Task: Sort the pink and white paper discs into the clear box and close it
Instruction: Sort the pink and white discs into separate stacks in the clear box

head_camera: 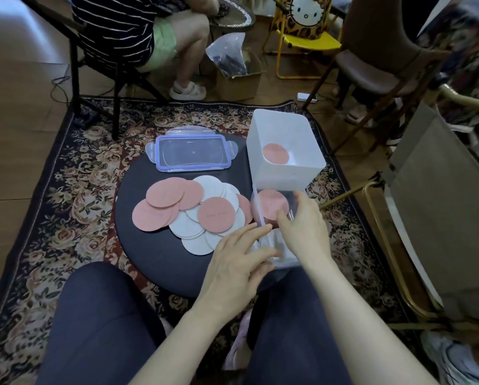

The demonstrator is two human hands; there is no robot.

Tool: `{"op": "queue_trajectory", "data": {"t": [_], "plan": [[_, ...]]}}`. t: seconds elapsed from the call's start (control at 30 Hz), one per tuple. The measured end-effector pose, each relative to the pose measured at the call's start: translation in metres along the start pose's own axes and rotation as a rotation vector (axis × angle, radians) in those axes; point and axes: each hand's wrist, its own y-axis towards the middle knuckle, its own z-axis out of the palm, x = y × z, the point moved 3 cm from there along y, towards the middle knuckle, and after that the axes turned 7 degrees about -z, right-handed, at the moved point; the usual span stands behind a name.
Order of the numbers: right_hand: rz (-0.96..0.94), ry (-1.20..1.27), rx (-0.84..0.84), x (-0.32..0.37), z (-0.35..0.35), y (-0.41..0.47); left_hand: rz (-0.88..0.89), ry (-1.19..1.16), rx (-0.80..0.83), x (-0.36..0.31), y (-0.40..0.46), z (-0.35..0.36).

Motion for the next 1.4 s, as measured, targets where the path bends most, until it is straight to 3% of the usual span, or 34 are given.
{"op": "queue_trajectory", "data": {"t": [0.23,0.6,0.77,0.9,1.0,1.23,1.4], "plan": [[0.103,0.282,0.164,0.005,-0.006,-0.003,0.002,-0.006,0.016,-0.001,0.002,-0.001],[0.276,0.651,0.185,-0.007,-0.007,-0.002,-0.019,-0.042,0.030,-0.003,0.002,-0.003],[0.201,0.547,0.236,-0.010,-0.006,-0.004,-0.006,-0.038,0.027,-0.002,0.003,-0.003],[-0.001,0.029,0.328,-0.009,-0.001,-0.014,-0.010,-0.037,0.021,-0.002,0.002,-0.002],[-0.074,-0.146,0.332,-0.007,0.000,-0.019,-0.013,-0.029,0.029,-0.002,0.003,-0.002],[-0.053,0.115,0.257,-0.009,0.000,-0.027,-0.010,-0.048,0.013,-0.002,0.003,-0.002],[0.046,0.270,0.300,-0.014,-0.004,-0.027,-0.009,-0.061,0.009,-0.003,0.003,-0.001]]}}
